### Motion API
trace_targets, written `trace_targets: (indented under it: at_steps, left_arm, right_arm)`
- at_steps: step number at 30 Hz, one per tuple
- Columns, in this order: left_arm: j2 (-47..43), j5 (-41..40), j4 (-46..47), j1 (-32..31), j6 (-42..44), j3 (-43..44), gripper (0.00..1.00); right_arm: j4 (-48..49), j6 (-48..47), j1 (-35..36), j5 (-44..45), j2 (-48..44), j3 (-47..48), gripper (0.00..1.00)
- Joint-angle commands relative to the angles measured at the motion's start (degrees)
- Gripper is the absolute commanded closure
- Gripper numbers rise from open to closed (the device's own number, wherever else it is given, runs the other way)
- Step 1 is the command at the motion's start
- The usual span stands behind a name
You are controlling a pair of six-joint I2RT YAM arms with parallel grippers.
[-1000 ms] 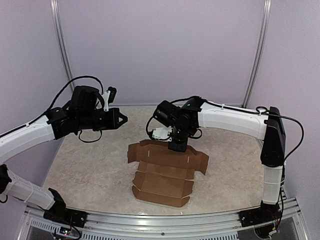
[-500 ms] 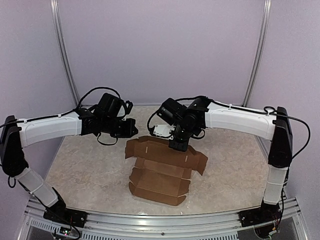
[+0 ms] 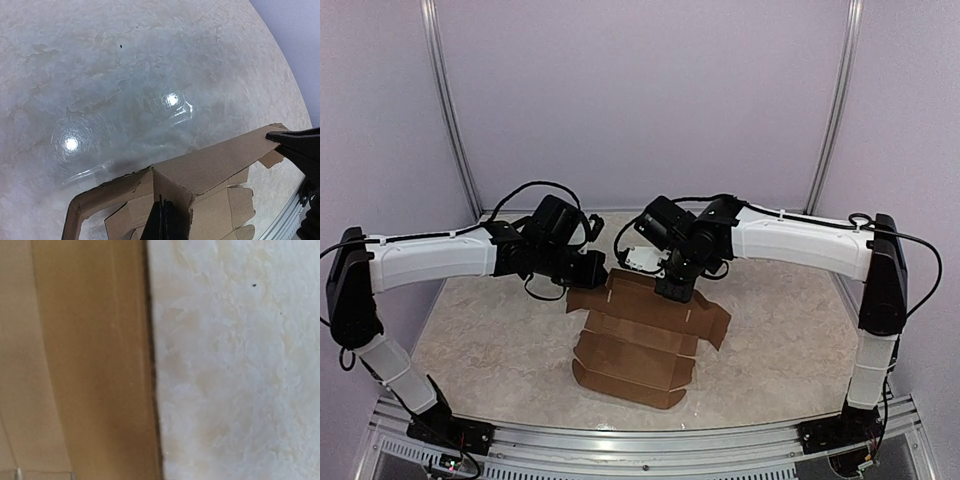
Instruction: Fold the paper box
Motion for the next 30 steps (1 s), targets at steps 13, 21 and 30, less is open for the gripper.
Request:
trace_targets:
  at_steps: [13,21,30]
  left_arm:
    - [2.73,4.73,6.31,-1.17,-2.76,1.58,1.0]
    - [3.19,6.06,11.0,-1.16,-5.93,1.22,1.0]
    - [-0.2,2.61,3.85,-1.17,-4.17,1.28,1.0]
  right_arm:
    - [4.88,2.81,0.45,-5.36,-6.37,-5.6,1.0]
    - [6.22,3.25,0.5,-7.23,-7.99,-7.2,1.0]
    - [7.92,4.26,-0.96,-5.85,-8.35,-9.22,1.0]
